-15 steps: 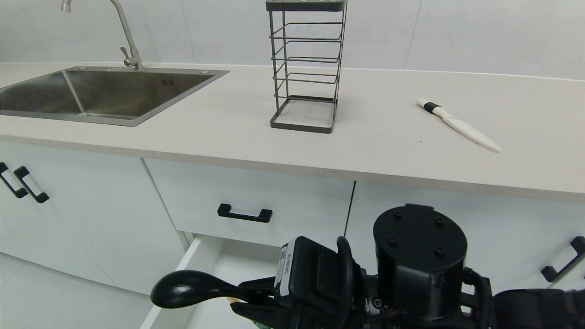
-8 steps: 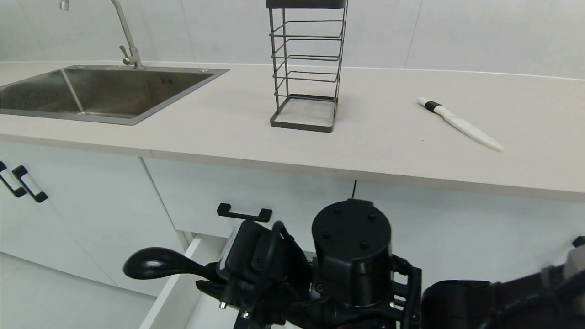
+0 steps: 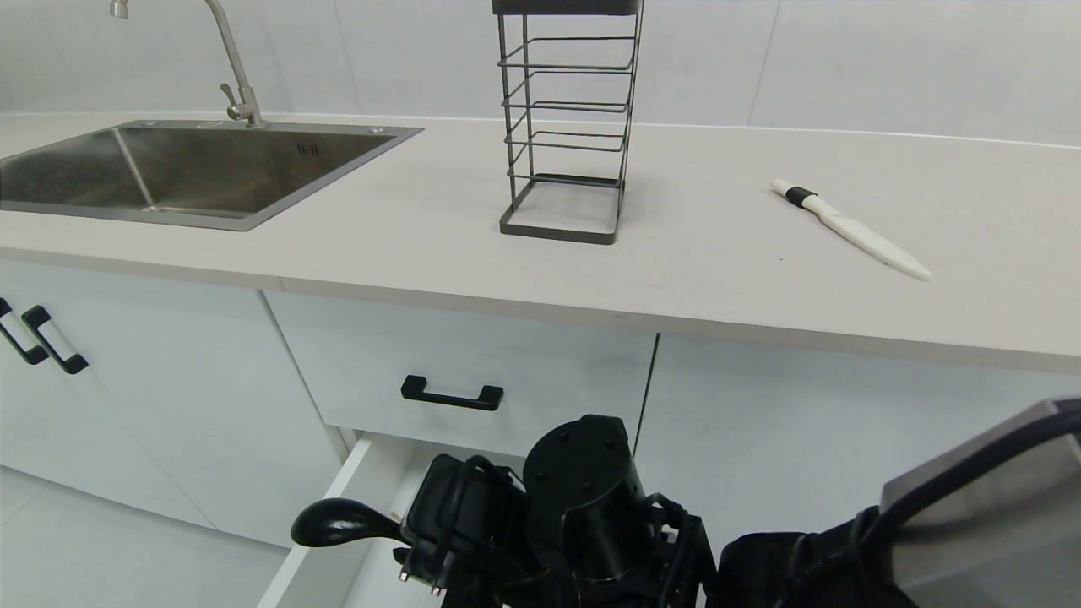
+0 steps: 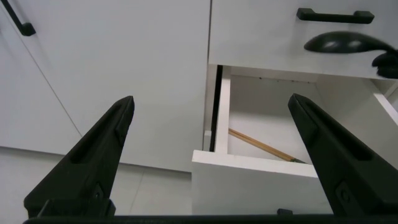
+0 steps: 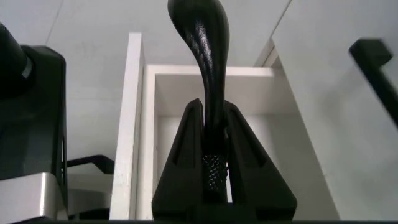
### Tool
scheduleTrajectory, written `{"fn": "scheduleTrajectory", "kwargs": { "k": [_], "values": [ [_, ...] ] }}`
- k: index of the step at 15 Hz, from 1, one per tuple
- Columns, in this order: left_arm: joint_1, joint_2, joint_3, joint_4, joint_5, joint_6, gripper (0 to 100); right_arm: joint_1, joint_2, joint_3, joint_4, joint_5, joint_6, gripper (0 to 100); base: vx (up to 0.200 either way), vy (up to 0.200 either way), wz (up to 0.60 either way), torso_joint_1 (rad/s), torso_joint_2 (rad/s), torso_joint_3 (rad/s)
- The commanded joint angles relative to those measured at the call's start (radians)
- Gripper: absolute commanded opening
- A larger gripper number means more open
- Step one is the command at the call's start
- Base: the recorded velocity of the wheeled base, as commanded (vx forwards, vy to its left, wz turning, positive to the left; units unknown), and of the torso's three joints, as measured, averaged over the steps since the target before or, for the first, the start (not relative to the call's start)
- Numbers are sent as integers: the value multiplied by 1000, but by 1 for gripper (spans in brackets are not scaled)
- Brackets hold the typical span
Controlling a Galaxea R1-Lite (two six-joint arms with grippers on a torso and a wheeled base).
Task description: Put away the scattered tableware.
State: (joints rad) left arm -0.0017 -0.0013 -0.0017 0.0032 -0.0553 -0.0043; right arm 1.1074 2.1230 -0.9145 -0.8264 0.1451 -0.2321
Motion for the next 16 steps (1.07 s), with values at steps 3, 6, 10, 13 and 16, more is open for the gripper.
{"fn": "scheduleTrajectory", "kwargs": {
  "k": [3,6,10,13,16],
  "values": [
    [0,1,0,0,0,0,100,-11,17,-14,1,-1,-1,0,0,0,0,0,0,0],
    [0,1,0,0,0,0,100,-24,-1,11,20,-1,0,0,0,0,0,0,0,0],
    [0,1,0,0,0,0,100,-21,11,11,6,-1,2,0,0,0,0,0,0,0],
    [0,1,0,0,0,0,100,-47,55,-6,7,-2,-1,0,0,0,0,0,0,0],
    [0,1,0,0,-1,0,100,-90,52,-17,6,4,-47,0,0,0,0,0,0,0]
  ]
}}
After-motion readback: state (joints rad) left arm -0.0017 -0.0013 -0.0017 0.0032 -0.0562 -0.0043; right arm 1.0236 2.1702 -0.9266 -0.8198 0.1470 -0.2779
